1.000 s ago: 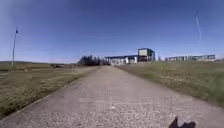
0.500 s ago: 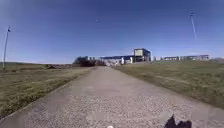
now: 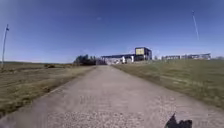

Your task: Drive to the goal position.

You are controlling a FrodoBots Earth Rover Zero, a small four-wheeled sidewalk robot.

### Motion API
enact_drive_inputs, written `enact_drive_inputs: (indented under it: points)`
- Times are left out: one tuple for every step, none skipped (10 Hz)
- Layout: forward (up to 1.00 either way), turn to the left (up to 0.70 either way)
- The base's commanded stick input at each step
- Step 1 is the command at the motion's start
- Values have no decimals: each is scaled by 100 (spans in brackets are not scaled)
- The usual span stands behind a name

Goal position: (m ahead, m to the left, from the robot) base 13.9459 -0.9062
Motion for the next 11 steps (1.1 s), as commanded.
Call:
enact_drive_inputs:
  points:
    - [100, 0]
    - [100, 0]
    - [100, 0]
    - [100, 0]
    - [100, 0]
    - [100, 0]
    - [100, 0]
    - [100, 0]
    - [100, 0]
    - [100, 0]
    - [100, 0]
